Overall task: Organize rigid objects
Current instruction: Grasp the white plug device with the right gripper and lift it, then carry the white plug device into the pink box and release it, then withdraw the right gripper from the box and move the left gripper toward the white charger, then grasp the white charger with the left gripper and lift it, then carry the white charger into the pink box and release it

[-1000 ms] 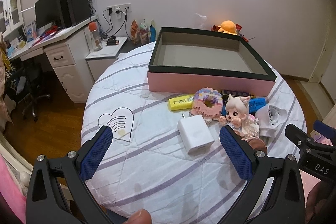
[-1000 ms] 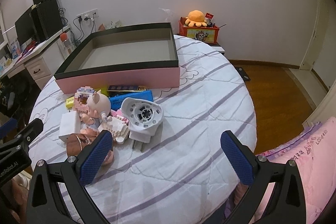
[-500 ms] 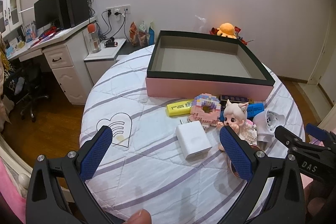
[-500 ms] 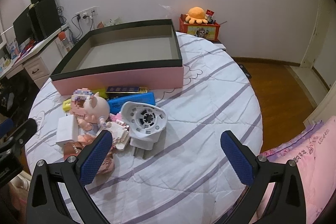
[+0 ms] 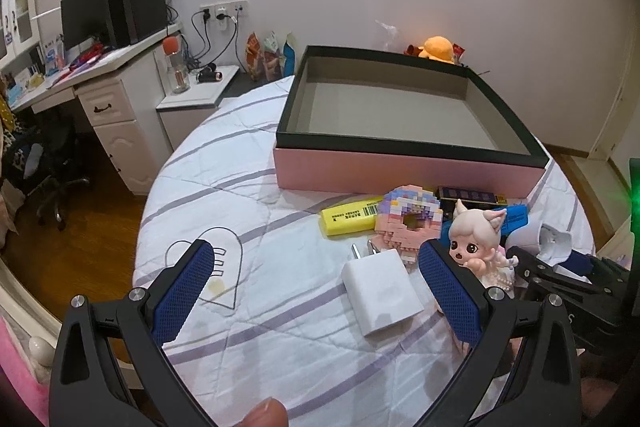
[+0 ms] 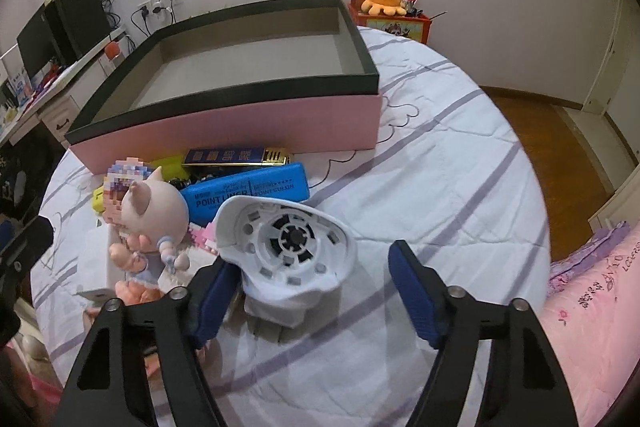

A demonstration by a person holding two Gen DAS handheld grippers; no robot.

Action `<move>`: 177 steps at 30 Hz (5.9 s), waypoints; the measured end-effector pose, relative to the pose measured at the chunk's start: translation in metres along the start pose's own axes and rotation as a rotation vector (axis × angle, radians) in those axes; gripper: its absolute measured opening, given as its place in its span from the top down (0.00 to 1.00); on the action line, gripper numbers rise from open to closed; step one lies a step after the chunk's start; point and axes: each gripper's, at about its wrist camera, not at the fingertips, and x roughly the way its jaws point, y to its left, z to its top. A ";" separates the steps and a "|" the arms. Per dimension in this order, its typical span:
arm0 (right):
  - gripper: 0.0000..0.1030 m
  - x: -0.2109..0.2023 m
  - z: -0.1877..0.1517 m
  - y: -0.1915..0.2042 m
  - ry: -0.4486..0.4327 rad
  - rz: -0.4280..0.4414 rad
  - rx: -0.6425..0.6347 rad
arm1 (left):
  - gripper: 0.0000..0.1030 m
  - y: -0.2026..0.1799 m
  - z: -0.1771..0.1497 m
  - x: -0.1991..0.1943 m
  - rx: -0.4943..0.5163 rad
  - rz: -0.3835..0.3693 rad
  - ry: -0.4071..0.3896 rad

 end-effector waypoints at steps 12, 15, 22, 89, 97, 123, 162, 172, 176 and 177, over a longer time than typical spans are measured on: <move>0.48 -0.008 -0.005 -0.004 -0.034 0.035 -0.017 | 0.00 -0.005 0.002 0.018 -0.002 -0.011 0.037; 0.48 -0.017 0.000 -0.006 -0.039 0.021 -0.022 | 0.00 -0.008 0.007 0.016 0.000 -0.017 0.048; 0.48 -0.051 0.032 -0.005 -0.074 -0.001 -0.048 | 0.00 -0.013 0.036 0.010 0.001 -0.029 0.069; 0.15 -0.053 0.064 -0.009 -0.120 0.269 -0.081 | 0.00 -0.006 0.037 -0.021 -0.079 0.146 0.078; 0.15 -0.071 0.021 -0.016 -0.115 0.198 0.012 | 0.00 -0.007 0.014 -0.024 0.005 0.039 0.098; 0.15 -0.075 0.002 0.000 -0.068 0.119 -0.013 | 0.00 -0.021 -0.005 0.004 0.016 -0.034 0.188; 0.15 -0.045 0.017 0.008 -0.008 0.164 -0.029 | 0.61 0.012 -0.008 0.057 -0.017 0.000 0.254; 0.15 -0.041 0.019 0.004 -0.005 0.166 -0.007 | 0.61 0.009 0.007 0.036 -0.027 -0.059 0.228; 0.15 -0.037 0.025 0.003 -0.006 0.172 -0.001 | 0.61 0.000 0.028 0.029 -0.011 -0.074 0.185; 0.15 -0.036 0.028 0.003 -0.009 0.172 -0.002 | 0.61 -0.002 0.032 0.029 -0.008 -0.077 0.179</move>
